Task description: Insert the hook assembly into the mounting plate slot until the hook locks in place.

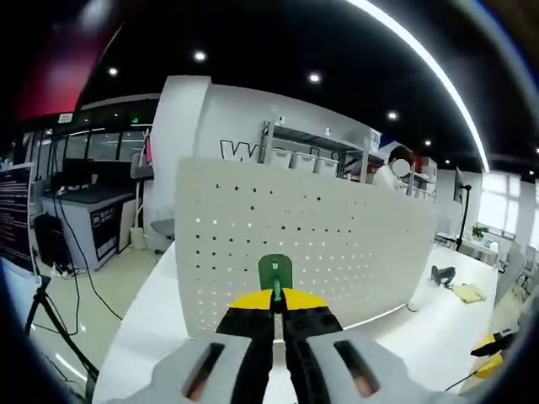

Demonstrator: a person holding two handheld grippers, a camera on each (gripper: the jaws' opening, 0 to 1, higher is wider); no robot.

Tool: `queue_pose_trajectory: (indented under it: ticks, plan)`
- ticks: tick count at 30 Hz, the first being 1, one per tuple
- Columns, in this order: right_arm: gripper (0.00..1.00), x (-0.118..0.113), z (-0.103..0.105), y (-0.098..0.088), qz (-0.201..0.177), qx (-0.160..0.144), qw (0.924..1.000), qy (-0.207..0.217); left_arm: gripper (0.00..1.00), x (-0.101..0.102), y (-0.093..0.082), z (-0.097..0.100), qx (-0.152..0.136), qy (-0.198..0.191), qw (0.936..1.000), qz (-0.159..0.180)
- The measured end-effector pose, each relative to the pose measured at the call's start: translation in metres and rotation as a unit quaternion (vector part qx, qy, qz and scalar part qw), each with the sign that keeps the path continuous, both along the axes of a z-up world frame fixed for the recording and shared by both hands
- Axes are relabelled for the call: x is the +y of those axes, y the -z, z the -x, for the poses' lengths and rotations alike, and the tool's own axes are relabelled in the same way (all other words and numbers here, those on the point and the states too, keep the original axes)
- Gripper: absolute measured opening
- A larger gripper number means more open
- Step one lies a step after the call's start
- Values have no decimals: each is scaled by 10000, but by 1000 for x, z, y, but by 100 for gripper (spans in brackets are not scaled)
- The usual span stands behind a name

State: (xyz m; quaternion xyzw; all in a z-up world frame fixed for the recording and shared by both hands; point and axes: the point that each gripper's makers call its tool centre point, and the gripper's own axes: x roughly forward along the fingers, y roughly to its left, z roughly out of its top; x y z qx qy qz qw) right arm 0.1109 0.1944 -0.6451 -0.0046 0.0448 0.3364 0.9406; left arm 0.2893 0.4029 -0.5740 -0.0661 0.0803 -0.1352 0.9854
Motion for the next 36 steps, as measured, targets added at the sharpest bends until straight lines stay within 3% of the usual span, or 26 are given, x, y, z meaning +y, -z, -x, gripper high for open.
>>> queue_pose_trajectory:
  ticks: [10, 12, 22, 36]
  plan:
    - [24, -6, 0, 2, -16, 17, 10000, 87, 2, 13, -7, -22, 44, -213, 9997, -104]
    - [24, -6, 0, 2, -42, 27, 10000, 79, 2, 12, -9, -27, 1, -194, 9994, -271]
    - [24, -7, 1, 0, -68, -5, 9999, 117, 2, 11, -19, -48, -23, -237, 9986, -478]
    - [23, -11, -1, 1, -44, 57, 9997, 213, 2, 16, -34, -82, -117, -409, 9975, -557]
